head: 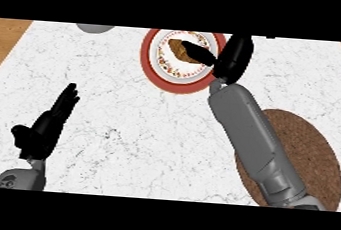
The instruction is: Pick the croissant from the placemat and place it in the plate
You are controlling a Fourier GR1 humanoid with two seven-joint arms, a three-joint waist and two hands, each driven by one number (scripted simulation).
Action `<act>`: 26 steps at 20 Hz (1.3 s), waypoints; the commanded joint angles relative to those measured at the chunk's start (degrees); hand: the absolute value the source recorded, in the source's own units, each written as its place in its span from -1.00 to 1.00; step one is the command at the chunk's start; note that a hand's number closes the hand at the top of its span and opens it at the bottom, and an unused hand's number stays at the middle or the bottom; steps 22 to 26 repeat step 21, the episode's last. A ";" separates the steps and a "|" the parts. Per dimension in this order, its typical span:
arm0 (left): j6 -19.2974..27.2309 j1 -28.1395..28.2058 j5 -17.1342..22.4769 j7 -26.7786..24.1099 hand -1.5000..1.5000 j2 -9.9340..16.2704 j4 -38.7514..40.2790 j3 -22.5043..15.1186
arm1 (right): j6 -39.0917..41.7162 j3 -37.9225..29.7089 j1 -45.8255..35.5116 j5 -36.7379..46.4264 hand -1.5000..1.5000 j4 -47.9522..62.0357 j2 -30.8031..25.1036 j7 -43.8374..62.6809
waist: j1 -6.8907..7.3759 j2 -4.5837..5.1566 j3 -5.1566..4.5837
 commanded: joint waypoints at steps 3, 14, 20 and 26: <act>-0.19 1.90 0.05 -1.86 0.00 -0.34 1.22 0.62 | 8.16 -3.73 14.32 -13.47 -1.00 -11.80 -2.46 -19.92 | -1.94 -0.49 -0.06; -1.12 -0.91 0.91 2.00 0.00 0.39 0.51 2.29 | 24.01 -6.80 28.31 -19.61 -1.00 -12.19 -6.65 -38.38 | -2.50 -0.83 -0.17; 0.50 0.44 -1.62 2.97 0.00 -1.66 -1.64 1.12 | 27.16 -14.25 22.64 -22.47 -1.00 -0.92 -8.92 -45.02 | -2.15 -0.79 -0.16; -1.12 -0.30 -1.31 -3.50 0.00 -0.36 4.95 3.09 | 26.96 -15.34 21.52 -23.04 -1.00 -0.69 -9.45 -46.25 | -2.20 -0.74 -0.17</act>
